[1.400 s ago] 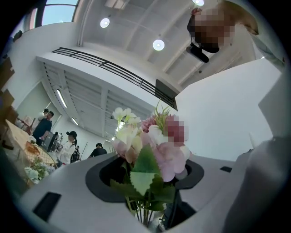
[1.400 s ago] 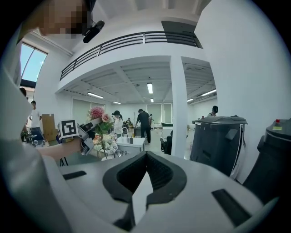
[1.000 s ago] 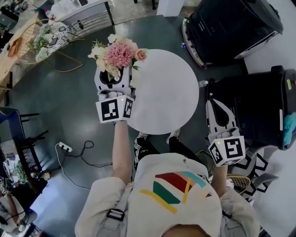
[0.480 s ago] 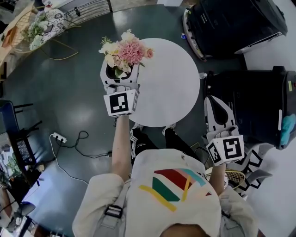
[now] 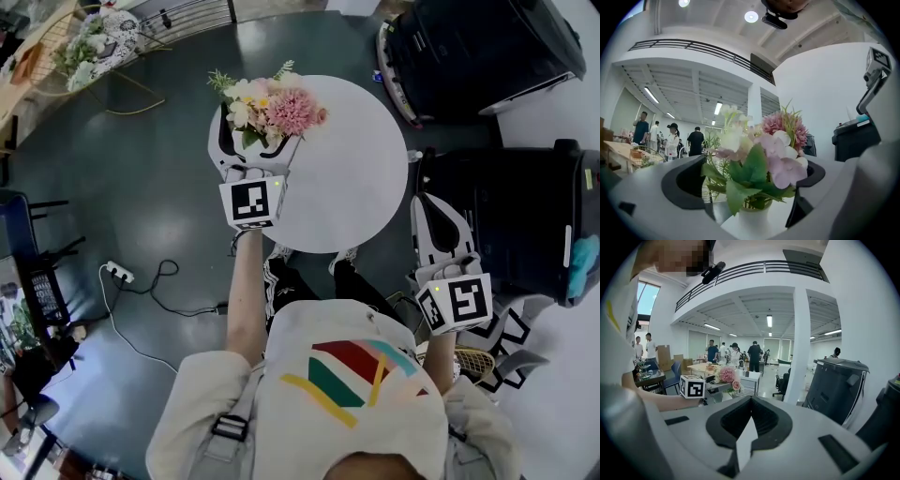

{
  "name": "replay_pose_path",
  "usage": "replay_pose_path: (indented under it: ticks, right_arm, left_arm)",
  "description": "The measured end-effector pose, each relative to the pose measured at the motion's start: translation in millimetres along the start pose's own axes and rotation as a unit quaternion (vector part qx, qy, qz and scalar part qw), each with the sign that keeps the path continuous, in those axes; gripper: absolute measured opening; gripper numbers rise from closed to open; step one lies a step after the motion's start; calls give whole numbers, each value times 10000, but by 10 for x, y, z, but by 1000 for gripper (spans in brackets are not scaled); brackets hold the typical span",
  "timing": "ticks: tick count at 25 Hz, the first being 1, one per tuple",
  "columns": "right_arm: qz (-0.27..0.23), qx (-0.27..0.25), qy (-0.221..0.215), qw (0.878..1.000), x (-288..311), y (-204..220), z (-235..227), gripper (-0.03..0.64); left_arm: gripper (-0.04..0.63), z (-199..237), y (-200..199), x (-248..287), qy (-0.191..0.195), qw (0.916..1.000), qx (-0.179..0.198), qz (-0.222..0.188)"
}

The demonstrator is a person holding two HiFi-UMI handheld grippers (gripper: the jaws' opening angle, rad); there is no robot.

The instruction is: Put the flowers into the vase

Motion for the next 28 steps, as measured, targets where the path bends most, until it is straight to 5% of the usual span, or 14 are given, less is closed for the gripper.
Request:
replay_pose_path:
  ticks: [14, 28]
  right_arm:
    - [-81, -72, -147, 9998, -185, 38, 150, 9]
    - [-180, -81, -303, 9993, -252, 17, 241, 9]
  left_arm:
    - [558, -5, 276, -256, -88, 9984, -32, 563]
    - [558, -45, 186, -600, -190, 9974, 118, 692]
Point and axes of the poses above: the fingertips, and each gripper's own axes: x forward along the fingers, z to its left, y out of its underside, the point moved 4 cm from there along -x, backward along the fingers, and after that the axes turned 1 degree about x, right-handed, at the moved point
